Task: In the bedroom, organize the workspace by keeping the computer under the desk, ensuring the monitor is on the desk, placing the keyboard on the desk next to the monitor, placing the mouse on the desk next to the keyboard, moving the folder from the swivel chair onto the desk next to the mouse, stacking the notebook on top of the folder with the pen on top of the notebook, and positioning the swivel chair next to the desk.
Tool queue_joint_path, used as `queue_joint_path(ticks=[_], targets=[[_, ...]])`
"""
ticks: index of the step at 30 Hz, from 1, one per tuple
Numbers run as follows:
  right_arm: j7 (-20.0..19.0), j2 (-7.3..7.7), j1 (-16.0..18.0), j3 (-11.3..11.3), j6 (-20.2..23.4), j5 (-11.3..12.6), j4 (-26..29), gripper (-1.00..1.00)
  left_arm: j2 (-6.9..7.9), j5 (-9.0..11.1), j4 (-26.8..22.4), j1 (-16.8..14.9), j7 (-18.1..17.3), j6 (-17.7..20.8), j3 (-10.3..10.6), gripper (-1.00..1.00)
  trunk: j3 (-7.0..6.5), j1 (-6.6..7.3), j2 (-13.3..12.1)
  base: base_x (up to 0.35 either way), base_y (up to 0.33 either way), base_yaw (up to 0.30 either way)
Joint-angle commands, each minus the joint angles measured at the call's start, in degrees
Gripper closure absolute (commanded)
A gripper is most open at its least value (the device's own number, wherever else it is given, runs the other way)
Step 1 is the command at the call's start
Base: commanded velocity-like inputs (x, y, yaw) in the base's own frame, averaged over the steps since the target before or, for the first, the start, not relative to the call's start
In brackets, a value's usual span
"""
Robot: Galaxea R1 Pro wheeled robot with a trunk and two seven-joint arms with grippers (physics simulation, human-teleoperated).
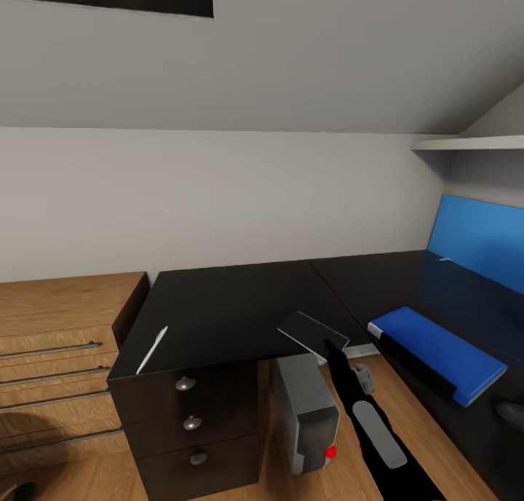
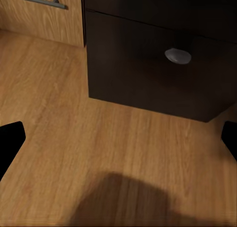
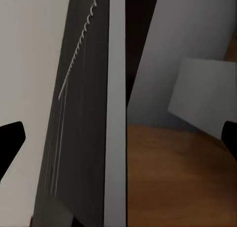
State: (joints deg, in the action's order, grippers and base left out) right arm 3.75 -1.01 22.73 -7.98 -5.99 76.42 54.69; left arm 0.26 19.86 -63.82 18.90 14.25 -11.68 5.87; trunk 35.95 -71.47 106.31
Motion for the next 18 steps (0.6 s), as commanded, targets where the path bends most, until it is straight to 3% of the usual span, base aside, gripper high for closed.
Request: queue_joint_path(ticks=[1, 3, 4, 18], targets=[[0.23, 0.04, 0.03, -0.14, -0.47, 0.59, 0.06, -1.00, 0.02, 0.36, 0.14, 0.00, 0.26, -0.24, 0.20, -1.00, 0.05, 0.00, 0.03, 0.000, 0.000, 0.000], [0.22, 0.04, 0.03, -0.10, -0.48, 0.58, 0.06, -1.00, 0.01, 0.33, 0.25, 0.00, 0.26, -0.25, 0.23, -1.00, 0.05, 0.00, 0.03, 0.000, 0.000, 0.000], [0.25, 0.04, 0.03, -0.07, -0.50, 0.58, 0.06, 1.00, 0.01, 0.31, 0.33, 0.00, 0.25, -0.26, 0.25, -1.00, 0.05, 0.00, 0.03, 0.000, 0.000, 0.000], [0.25, -0.05, 0.03, -0.29, -0.28, 0.58, 0.06, 1.00, 0.03, 0.18, 0.45, 0.00, 0.16, -0.36, 0.21, -1.00, 0.05, 0.00, 0.03, 0.000, 0.000, 0.000]])
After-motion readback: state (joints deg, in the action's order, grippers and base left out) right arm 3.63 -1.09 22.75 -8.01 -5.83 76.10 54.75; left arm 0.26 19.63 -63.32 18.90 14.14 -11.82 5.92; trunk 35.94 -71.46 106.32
